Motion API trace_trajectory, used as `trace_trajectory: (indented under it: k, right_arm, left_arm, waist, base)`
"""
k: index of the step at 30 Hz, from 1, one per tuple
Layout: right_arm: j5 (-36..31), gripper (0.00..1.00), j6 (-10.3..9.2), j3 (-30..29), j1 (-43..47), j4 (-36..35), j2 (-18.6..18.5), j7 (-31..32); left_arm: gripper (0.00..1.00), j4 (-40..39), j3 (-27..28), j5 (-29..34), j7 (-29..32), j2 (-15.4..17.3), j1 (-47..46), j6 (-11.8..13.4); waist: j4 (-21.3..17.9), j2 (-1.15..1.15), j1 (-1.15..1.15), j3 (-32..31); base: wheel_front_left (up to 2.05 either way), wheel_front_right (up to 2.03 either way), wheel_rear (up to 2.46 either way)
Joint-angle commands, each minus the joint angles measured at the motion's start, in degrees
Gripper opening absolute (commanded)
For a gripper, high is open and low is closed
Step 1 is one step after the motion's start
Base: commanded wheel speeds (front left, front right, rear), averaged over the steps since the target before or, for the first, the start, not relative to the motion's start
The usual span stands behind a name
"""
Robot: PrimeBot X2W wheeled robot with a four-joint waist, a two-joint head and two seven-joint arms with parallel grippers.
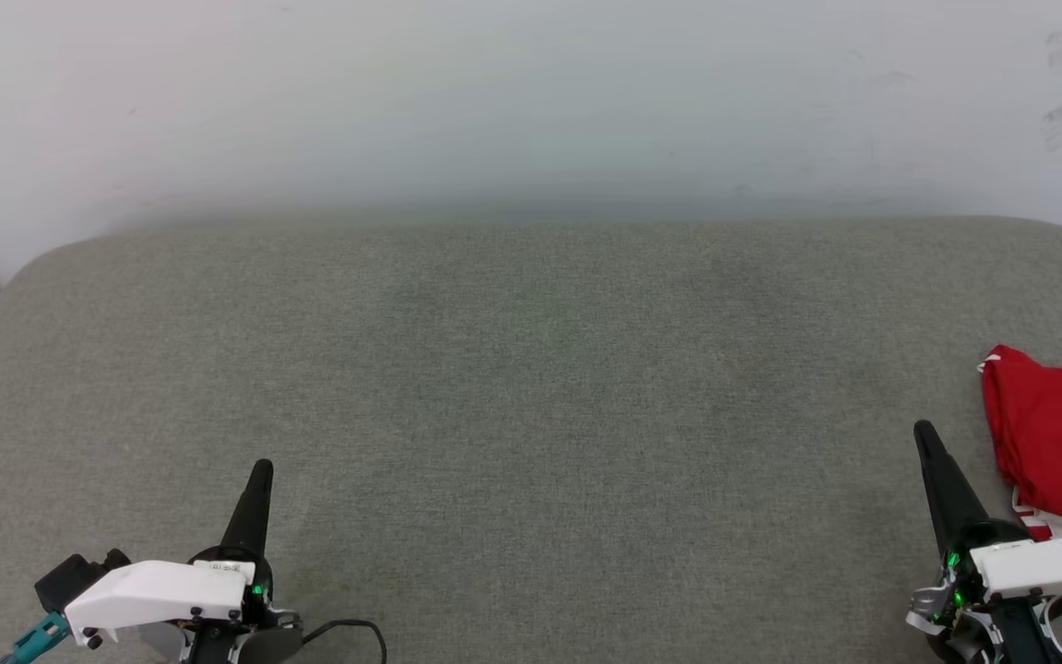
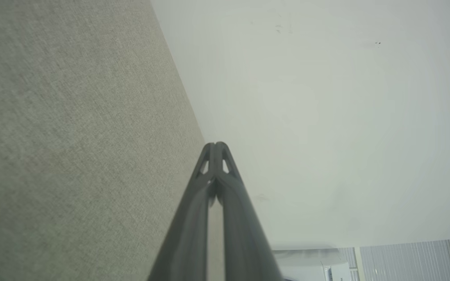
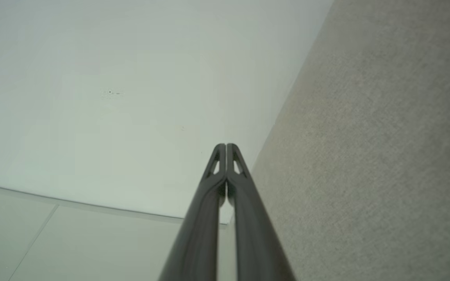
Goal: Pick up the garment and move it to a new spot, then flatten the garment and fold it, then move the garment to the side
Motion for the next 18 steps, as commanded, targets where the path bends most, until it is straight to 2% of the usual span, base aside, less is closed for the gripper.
trace_trajectory:
  k: [1, 18]
  right_arm:
    - [1.1, 0.0, -0.01, -0.2, -1.4, 0.0, 0.2, 0.2]
    - [8.5, 0.0, -0.01, -0.7, -2.3, 1.7, 0.4, 0.9]
  left_arm:
    - [0.0, 0.0, 0.4, -1.0, 0.3, -0.2, -1.2, -0.5]
    - [0.0, 0.6, 1.7, -7.5, 2.2, -1.1, -2.1, -1.7]
  waist:
    - [0.0, 0.0, 0.0, 0.0]
    - [0.3, 0.0, 0.0, 0.2]
  base:
    - [0.0, 0.0, 0.0]
    - [0.0, 0.0, 0.0]
